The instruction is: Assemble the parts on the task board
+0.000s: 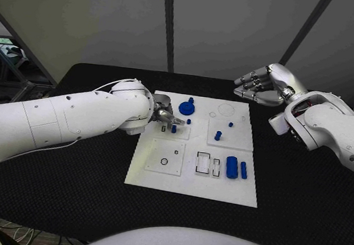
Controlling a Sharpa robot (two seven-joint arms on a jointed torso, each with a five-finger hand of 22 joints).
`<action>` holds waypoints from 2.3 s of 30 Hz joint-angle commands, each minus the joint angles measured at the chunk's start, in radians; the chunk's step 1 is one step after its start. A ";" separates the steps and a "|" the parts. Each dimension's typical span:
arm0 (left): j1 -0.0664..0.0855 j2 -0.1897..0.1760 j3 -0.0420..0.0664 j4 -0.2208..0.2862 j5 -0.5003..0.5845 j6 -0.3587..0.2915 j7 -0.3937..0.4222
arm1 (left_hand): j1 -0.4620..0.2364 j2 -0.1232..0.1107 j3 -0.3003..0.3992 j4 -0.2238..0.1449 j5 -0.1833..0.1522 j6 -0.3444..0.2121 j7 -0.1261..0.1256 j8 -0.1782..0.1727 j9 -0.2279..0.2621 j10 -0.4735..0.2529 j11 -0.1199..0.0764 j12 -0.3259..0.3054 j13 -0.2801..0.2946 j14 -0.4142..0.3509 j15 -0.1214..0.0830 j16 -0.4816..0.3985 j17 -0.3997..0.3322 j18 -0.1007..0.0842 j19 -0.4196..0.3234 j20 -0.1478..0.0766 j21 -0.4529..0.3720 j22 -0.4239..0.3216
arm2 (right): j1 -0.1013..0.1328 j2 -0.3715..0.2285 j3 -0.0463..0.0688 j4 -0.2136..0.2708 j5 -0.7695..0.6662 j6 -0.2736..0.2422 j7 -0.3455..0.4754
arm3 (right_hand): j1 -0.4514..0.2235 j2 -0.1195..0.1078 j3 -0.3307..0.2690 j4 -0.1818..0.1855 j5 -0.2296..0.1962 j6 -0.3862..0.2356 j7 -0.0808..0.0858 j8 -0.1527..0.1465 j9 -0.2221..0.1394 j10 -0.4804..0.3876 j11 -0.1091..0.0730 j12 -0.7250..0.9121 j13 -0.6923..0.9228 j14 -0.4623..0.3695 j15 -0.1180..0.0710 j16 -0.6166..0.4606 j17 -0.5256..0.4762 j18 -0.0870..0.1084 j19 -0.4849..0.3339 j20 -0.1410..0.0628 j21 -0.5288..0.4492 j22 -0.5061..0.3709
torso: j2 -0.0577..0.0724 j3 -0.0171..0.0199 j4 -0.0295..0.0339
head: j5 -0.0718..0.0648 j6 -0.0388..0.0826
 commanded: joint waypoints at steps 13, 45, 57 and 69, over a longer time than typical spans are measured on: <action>0.049 -0.035 0.065 0.007 0.032 0.091 -0.001 | 0.117 0.018 -0.131 0.031 0.002 -0.077 0.047 -0.090 -0.053 -0.087 0.036 -0.075 -0.104 0.099 0.025 -0.007 0.244 -0.007 0.013 0.018 -0.050 0.056 | 0.002 0.000 0.000 -0.002 -0.002 0.004 0.002 | -0.011 0.002 -0.005 0.000 0.006 -0.006 -0.002 -0.004 -0.001 -0.009 -0.002 -0.004 -0.001 -0.002 0.009 -0.006 -0.002 0.010 0.001 0.009 -0.008 -0.003 | 0.001 -0.0001 0.0000 | -0.002 0.007; 0.106 0.164 0.048 -0.431 0.001 0.247 0.026 | 0.217 0.062 -0.269 0.058 0.000 -0.074 0.086 -0.234 -0.222 -0.142 0.072 -0.112 -0.179 0.100 0.057 -0.005 0.247 0.000 0.003 0.051 -0.079 0.040 | 0.001 0.007 0.000 -0.001 -0.003 0.009 -0.001 | -0.009 0.005 -0.005 -0.001 0.009 -0.008 -0.002 -0.004 -0.001 -0.010 -0.002 -0.003 -0.001 -0.003 0.009 -0.006 -0.003 0.010 0.002 0.009 -0.012 -0.006 | 0.000 0.0003 0.0003 | 0.003 0.002; 0.099 0.181 0.042 -0.454 0.011 0.252 0.041 | 0.221 0.077 -0.298 0.057 0.000 -0.049 0.078 -0.215 -0.222 -0.140 0.065 -0.108 -0.179 0.102 0.052 -0.001 0.253 -0.001 0.005 0.047 -0.076 0.045 | 0.001 0.012 0.001 -0.003 -0.005 0.011 0.000 | -0.009 0.005 -0.005 -0.001 0.009 -0.008 -0.002 -0.004 -0.001 -0.010 -0.002 -0.003 -0.001 -0.003 0.009 -0.006 -0.003 0.010 0.002 0.009 -0.012 -0.006 | 0.000 0.0008 0.0013 | -0.002 0.005; 0.091 0.195 0.032 -0.462 0.011 0.265 0.046 | 0.247 0.087 -0.310 0.051 0.002 -0.041 0.072 -0.199 -0.218 -0.139 0.060 -0.107 -0.180 0.103 0.048 0.000 0.255 -0.002 0.006 0.044 -0.074 0.049 | 0.001 0.014 0.001 -0.004 -0.005 0.012 0.000 | -0.008 0.006 -0.004 -0.002 0.010 -0.008 -0.002 -0.003 -0.001 -0.011 -0.002 -0.003 -0.001 -0.003 0.009 -0.006 -0.004 0.010 0.003 0.010 -0.013 -0.007 | -0.001 0.0012 0.0007 | 0.001 0.002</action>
